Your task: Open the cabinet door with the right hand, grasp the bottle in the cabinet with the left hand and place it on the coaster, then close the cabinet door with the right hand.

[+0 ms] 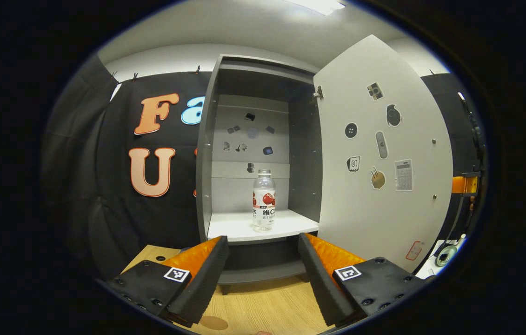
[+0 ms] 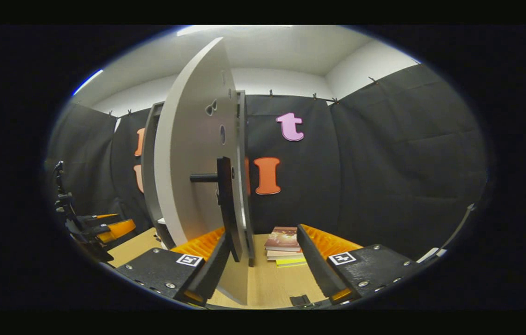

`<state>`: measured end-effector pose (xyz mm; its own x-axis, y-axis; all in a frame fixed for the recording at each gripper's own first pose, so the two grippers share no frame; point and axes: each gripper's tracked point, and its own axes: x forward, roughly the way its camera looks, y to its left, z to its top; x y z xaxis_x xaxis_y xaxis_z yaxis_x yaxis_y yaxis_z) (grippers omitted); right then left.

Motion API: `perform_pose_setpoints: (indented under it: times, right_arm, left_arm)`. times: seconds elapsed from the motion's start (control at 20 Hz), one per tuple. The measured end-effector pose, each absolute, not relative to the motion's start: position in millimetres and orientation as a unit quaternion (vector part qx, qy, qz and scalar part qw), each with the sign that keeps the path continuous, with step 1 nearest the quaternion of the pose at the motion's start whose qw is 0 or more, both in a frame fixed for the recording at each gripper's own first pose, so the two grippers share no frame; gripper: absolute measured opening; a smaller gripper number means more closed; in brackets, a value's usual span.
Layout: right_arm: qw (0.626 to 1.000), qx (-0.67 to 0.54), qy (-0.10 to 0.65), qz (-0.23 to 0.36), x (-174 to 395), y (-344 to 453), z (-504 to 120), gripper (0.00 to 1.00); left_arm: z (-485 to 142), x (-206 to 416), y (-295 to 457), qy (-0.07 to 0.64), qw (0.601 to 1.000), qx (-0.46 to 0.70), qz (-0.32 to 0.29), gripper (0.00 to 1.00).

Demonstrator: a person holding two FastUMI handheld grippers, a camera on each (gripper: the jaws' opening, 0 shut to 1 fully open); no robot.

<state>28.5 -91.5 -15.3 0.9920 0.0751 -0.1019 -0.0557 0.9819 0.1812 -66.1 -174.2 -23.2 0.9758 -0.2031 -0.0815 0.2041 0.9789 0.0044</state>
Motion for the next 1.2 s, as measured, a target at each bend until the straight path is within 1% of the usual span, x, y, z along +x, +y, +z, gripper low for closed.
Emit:
perform_pose_setpoints:
  times: [0.15,0.25,0.3,0.4,0.7,0.9,1.0,1.05,1.2]
  right_arm:
    - [0.997,0.050,0.051,0.006,18.5,-114.0,-16.3,0.86]
    - [0.998,0.025,0.065,-0.008,5.8,-120.8,-25.6,0.88]
    - [0.997,0.014,0.072,-0.024,0.4,-125.6,-28.5,0.90]
    - [0.995,-0.006,0.084,-0.055,-10.1,-137.9,-33.0,0.90]
    - [0.993,0.063,0.069,-0.071,-47.2,-114.9,-18.7,0.92]
    - [0.992,0.106,0.054,-0.047,-60.8,-87.3,2.6,0.92]
    - [0.993,0.103,0.049,-0.041,-64.5,-75.4,11.3,0.92]
    - [0.993,0.099,0.047,-0.039,-64.2,-66.9,15.3,0.94]
    - [0.994,0.094,0.048,-0.024,-55.8,-32.1,20.0,0.94]
  left_arm:
    - [-22.3,-62.9,-170.9,0.041,0.994,0.005,-0.100,0.98]
    - [-22.6,-61.8,-178.5,0.042,0.994,0.008,-0.104,0.99]
    - [-23.0,-62.3,-180.8,0.041,0.993,0.008,-0.107,0.98]
    - [-21.7,-63.9,-188.4,0.038,0.993,0.009,-0.115,0.98]
    - [-20.3,-63.9,-196.7,0.041,0.991,0.001,-0.124,0.99]
    - [-22.2,-59.0,-188.6,0.041,0.992,-0.002,-0.117,0.97]
    - [-20.1,-52.8,-181.6,0.038,0.993,-0.002,-0.112,0.97]
    - [-18.2,-49.4,-177.0,0.036,0.993,-0.001,-0.110,0.97]
    - [-19.0,-33.7,-169.3,0.034,0.993,-0.010,-0.114,0.98]
